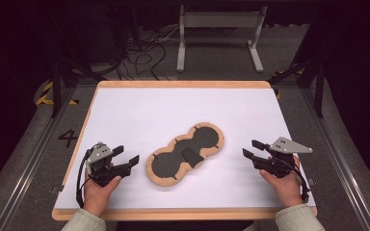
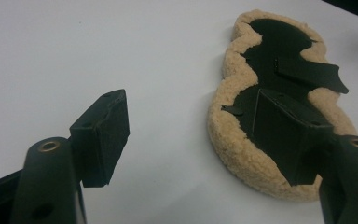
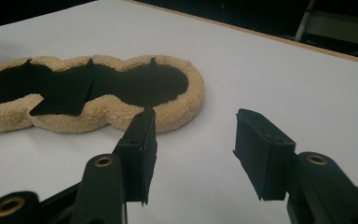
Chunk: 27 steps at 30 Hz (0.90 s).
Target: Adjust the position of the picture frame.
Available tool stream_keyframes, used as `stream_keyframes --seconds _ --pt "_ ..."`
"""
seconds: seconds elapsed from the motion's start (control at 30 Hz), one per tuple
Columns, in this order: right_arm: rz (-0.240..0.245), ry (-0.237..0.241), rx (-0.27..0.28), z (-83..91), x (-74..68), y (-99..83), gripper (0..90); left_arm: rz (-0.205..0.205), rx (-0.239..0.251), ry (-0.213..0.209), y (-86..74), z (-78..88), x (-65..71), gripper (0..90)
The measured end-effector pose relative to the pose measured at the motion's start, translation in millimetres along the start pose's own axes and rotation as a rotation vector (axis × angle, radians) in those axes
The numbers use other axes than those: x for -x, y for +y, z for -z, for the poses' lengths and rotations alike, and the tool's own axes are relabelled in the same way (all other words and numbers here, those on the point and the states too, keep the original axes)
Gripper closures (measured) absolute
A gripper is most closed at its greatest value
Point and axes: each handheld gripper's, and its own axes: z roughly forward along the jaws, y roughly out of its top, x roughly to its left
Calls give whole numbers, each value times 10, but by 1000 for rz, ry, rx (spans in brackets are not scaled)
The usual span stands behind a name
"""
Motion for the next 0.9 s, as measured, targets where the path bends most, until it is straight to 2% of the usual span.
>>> stream_keyframes --seconds 0.07,0.2,0.33,0.53,0.57,0.7,0.77,0.87,0.9 --pt "2 1 -1 6 -1 6 489 -20 -8 1 3 -16 21 279" --pt "2 0 -5 9 -2 5 488 -32 -4 4 9 -20 41 282" --pt "-7 1 -8 11 7 3 486 -32 -1 -21 35 -15 84 288" --pt "-16 3 -25 10 5 -1 481 -109 -24 -71 96 -31 281 330" --pt "-16 3 -26 14 3 -3 481 -111 -28 -82 102 -37 317 339" --pt "-24 -6 -30 45 14 -25 480 -123 -43 -107 140 -71 424 413" --pt "-31 -7 -28 48 17 -29 480 -121 -53 -136 152 -89 464 435" --pt "-31 -14 -37 69 33 -56 480 -141 -67 -185 173 -112 531 574" --pt "-34 -16 -39 76 32 -65 480 -158 -80 -224 185 -127 550 635"
